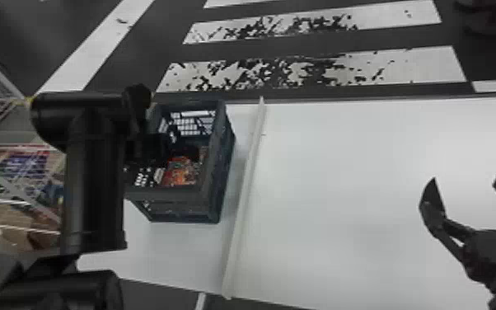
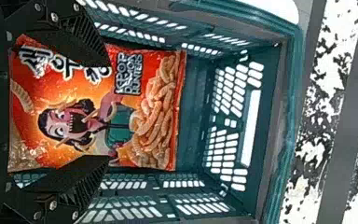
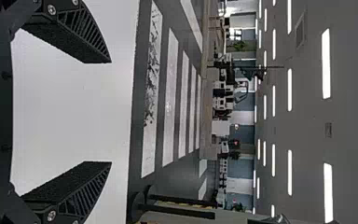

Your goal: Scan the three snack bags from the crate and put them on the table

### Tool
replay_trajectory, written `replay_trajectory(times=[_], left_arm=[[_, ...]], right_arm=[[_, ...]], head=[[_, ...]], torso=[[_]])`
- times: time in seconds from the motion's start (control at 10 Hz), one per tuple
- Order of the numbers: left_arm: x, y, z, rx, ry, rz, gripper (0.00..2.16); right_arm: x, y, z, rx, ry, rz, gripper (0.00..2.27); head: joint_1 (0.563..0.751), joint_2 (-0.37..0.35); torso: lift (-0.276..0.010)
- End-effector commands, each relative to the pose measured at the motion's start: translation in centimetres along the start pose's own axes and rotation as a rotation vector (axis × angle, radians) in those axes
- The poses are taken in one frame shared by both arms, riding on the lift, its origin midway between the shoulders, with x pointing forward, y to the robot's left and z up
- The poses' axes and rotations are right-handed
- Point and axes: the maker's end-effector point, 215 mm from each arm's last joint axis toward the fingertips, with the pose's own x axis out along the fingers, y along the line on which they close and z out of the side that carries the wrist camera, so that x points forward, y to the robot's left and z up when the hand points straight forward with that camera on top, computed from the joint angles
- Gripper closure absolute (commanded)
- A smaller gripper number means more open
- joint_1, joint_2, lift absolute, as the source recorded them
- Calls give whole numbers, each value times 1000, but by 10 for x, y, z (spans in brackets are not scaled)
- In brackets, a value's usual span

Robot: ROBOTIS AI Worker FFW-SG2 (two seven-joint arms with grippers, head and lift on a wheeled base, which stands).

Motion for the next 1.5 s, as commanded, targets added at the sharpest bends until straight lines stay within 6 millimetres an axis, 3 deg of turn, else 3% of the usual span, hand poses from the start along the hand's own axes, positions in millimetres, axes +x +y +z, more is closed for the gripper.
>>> replay_trajectory(times=[0.0, 0.2, 0.4, 0.7, 1.0, 1.2, 1.3, 1.4], left_arm=[[8, 6, -16, -13, 14, -3, 201], [19, 14, -32, -16, 28, 1, 201], [28, 14, -29, -7, 12, -11, 205], [42, 5, -15, 17, -21, -18, 205], [63, -15, -23, 36, 7, -34, 218], [67, -16, -27, 30, 31, -42, 920], [66, -8, -25, 24, 19, -18, 1625], [63, -2, -24, 9, 11, -15, 1878]], right_arm=[[2, 4, 4, -6, -11, 12, 110], [3, 12, 0, -7, -6, 27, 110], [1, 18, -2, -13, -3, 37, 110], [-3, 17, -3, -20, -4, 38, 110], [-3, 16, 2, -20, -18, 38, 110], [-4, 14, 5, -19, -30, 31, 110], [-4, 14, 5, -18, -29, 31, 110], [-4, 14, 5, -16, -31, 28, 110]], head=[[695, 252], [695, 261], [695, 279], [695, 281], [695, 262], [695, 244], [695, 240], [695, 245]], torso=[[-94], [-94], [-94], [-94], [-94], [-94], [-94], [-94]])
